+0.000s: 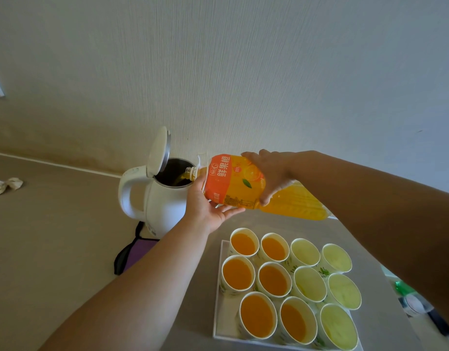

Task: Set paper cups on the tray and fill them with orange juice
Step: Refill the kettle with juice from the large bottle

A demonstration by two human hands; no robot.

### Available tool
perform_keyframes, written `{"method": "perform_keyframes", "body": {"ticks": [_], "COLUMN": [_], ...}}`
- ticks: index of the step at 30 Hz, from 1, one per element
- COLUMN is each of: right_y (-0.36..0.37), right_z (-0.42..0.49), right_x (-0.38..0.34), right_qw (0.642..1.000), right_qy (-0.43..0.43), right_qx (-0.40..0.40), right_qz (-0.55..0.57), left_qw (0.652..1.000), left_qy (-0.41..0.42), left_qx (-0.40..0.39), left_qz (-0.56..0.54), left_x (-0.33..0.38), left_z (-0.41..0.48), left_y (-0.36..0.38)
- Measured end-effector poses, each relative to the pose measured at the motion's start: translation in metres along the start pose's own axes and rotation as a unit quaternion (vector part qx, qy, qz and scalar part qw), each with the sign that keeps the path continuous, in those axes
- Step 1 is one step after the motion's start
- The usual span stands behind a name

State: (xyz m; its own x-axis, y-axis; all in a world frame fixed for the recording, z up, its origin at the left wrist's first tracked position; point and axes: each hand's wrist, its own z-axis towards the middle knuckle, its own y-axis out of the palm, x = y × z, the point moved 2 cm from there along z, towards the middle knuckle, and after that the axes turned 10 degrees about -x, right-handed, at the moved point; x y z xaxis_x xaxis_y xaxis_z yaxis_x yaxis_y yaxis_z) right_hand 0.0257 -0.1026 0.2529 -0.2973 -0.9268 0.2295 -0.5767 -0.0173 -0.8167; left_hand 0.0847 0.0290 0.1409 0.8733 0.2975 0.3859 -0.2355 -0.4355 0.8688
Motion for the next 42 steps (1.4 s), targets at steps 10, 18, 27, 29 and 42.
{"method": "perform_keyframes", "body": {"ticks": [10, 18, 27, 29, 42], "right_y": [-0.0001, -0.0013, -0.0014, -0.0018, -0.0033], "right_z": [-0.0006, -0.002, -0.0016, -0.0012, -0.0021], "right_x": [-0.0011, -0.0018, -0.0007, -0.0008, -0.0016], "right_qw": [1.0, 1.0, 1.0, 1.0, 1.0], "right_qy": [0.002, 0.003, 0.0, 0.001, 0.004], "right_qx": [-0.004, -0.005, -0.001, -0.001, -0.003], "right_qz": [0.004, 0.002, 0.005, 0.003, -0.002], "left_qw": [1.0, 1.0, 1.0, 1.0, 1.0], "left_qy": [0.001, -0.001, -0.003, -0.003, -0.001], "left_qx": [-0.001, -0.002, -0.004, -0.005, -0.004], "left_qz": [0.003, 0.003, -0.002, -0.003, -0.001], "left_x": [0.0001, 0.0002, 0.0003, 0.0003, 0.0001], "left_z": [0.0008, 0.0011, 0.003, 0.0031, 0.0008], "left_y": [-0.0007, -0.0005, -0.0034, -0.0031, -0.0014]}}
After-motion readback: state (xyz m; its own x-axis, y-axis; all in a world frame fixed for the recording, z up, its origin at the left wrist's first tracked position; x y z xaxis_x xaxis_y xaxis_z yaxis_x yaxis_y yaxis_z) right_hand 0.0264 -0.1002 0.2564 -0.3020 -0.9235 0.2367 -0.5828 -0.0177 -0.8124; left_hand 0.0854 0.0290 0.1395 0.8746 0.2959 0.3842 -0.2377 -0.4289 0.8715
